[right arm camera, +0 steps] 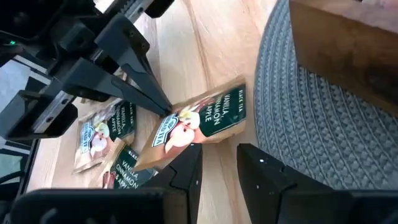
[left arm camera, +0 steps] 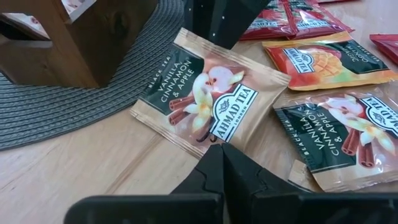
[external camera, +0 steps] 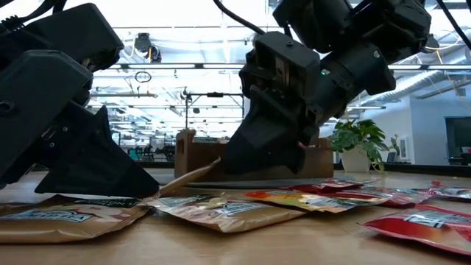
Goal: Pick & Place Tea
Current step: Put the cinnamon tea sachet into the left compartment of the wooden organizer
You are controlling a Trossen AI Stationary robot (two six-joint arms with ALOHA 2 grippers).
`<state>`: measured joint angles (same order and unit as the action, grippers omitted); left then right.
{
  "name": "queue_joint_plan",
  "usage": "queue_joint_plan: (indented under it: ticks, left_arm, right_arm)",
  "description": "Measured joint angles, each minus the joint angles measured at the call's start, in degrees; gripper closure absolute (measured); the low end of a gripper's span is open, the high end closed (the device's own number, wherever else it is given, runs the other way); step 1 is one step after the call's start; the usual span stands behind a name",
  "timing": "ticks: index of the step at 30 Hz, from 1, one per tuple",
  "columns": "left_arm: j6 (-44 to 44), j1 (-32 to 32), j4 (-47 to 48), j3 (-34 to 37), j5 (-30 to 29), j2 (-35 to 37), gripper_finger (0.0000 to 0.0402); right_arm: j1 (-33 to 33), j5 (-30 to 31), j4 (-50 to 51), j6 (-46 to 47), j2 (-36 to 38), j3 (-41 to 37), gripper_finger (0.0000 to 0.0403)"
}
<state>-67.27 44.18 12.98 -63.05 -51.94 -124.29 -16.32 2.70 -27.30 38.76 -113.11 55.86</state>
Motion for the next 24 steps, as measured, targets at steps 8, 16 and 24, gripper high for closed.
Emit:
queue_joint_plan:
  ticks: [8,16,24]
  left_arm:
    - [0.6,-0.2,-0.2,0.0,0.0,0.0,0.0397]
    - [1.4,-0.2,-0.9,0.0,0.0,-0.1,0.039]
    - [1.2,-0.2,-0.9,0.0,0.0,-0.1,0.039]
  right_arm:
    - [-0.8,-0.7,-2.3,-0.6,-0.2,0.0,0.0311]
    - [-1.0,-3.0,-5.8,-0.8,-0.2,-0.5,0.0311]
    - [-1.1,-3.4,-8.8,-0.6,-0.2,-1.7,0.0311]
